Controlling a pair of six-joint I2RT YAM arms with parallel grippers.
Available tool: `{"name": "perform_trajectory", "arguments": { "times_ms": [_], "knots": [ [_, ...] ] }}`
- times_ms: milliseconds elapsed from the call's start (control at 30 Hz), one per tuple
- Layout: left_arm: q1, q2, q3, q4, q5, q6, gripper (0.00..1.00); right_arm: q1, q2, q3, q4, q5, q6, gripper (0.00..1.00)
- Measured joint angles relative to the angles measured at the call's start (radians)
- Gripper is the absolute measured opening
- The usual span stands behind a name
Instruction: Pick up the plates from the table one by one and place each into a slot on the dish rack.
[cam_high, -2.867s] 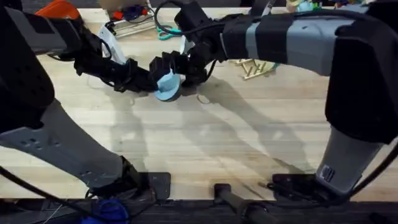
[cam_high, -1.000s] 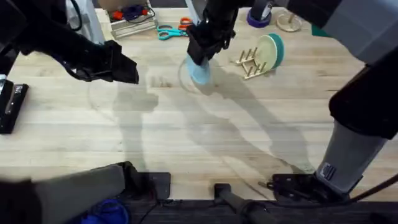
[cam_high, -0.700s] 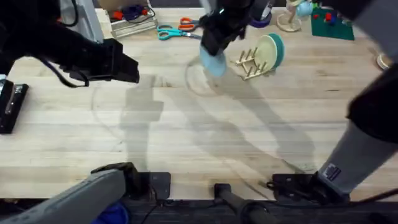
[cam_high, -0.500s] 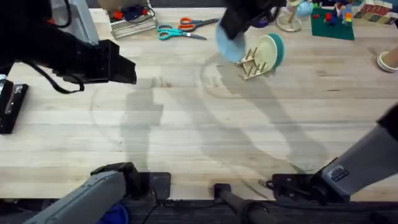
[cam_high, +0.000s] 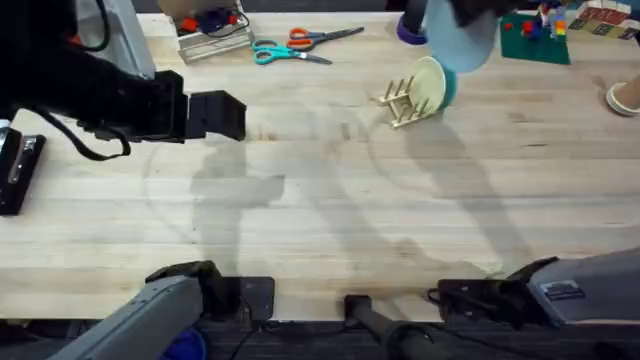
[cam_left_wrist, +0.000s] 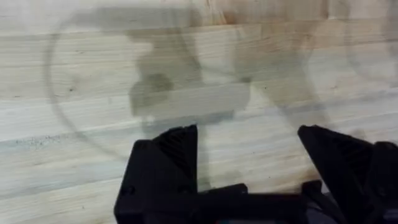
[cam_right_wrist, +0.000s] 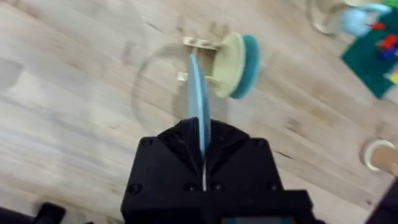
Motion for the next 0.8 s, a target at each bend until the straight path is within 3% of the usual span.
{"name": "perform_trajectory", "arguments": {
  "times_ms": [300,800],
  "knots": [
    [0.0,0.0,0.0,-0.005,0.0,0.0,0.995,0.0,-0.098,0.005,-0.046,0.033,0.0,0.033],
    [0.0,0.0,0.0,-0.029,0.0,0.0,0.995,0.0,-0.104,0.005,-0.089,0.032,0.0,0.033]
  ]
}}
